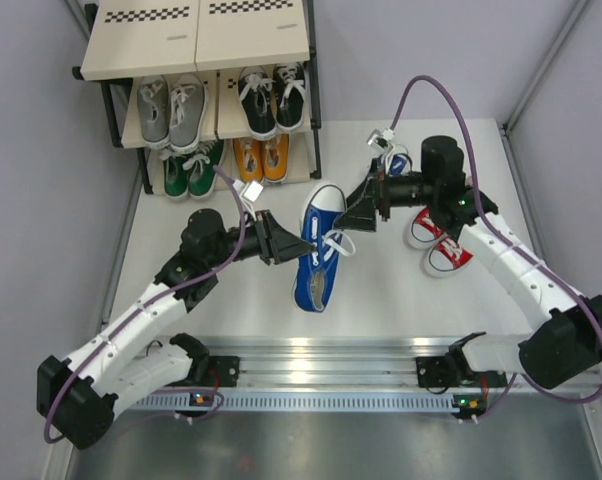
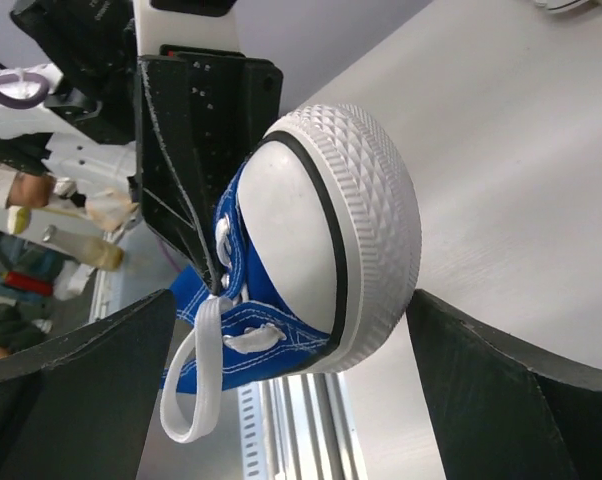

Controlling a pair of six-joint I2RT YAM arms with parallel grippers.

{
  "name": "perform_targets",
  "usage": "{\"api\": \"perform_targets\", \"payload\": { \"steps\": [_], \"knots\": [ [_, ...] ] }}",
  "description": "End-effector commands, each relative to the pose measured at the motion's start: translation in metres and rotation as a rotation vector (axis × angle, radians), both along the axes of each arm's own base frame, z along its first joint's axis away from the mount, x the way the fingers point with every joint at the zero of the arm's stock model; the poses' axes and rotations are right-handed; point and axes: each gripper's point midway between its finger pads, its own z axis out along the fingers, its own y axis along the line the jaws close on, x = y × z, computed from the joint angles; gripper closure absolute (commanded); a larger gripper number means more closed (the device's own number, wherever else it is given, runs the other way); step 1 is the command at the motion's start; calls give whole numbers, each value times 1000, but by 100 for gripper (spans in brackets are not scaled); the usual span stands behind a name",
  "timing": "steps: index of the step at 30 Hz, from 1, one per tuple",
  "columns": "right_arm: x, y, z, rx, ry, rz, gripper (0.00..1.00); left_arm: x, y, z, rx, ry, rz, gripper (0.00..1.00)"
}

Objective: Place and organize the shoes onto the shoe shelf
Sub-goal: Pick up the shoe at the center of the board.

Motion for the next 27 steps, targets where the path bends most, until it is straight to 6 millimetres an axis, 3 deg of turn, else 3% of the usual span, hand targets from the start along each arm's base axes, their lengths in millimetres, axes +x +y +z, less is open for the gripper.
{"api": "perform_targets", "payload": {
  "steps": [1,2,6,9,10,12,13,15,16,18,20,21,22,23,24,27],
  "knots": [
    [-10,5,39,139,13,68,3,-15,-6,71,-159,-196,-99,100],
    [-12,5,33,145,42,73,4,-15,-7,71,-163,-183,-106,100],
    [-16,8,44,225,75,102,14,-13,-9,75,-172,-178,-113,100],
    [-16,12,45,245,96,118,32,-9,-13,75,-172,-161,-116,100],
    [-16,12,51,265,65,129,49,-6,-13,75,-171,-161,-108,100],
    [-17,13,53,277,90,137,63,-1,-14,73,-169,-153,-90,100],
    [-18,13,56,289,70,146,79,4,-14,75,-170,-165,-64,100],
    [-18,12,59,293,71,148,98,12,-10,77,-165,-175,-3,95],
    [-18,11,62,297,65,146,100,21,-4,84,-164,-211,71,89],
    [-11,6,66,303,70,122,100,31,7,85,-129,-224,170,68],
    [-3,2,70,312,97,88,100,39,28,107,-119,-318,307,56],
    [8,-4,70,319,103,49,100,41,36,109,-97,-329,354,45],
    [14,-8,71,323,111,28,100,40,46,105,-37,-355,388,42],
    [19,-11,71,326,124,9,100,42,55,115,-12,-382,433,40],
    [30,-18,70,333,151,-34,100,40,62,103,62,-375,446,36],
    [49,-31,67,351,209,-115,100,36,70,102,119,-389,453,33]
  ]
}}
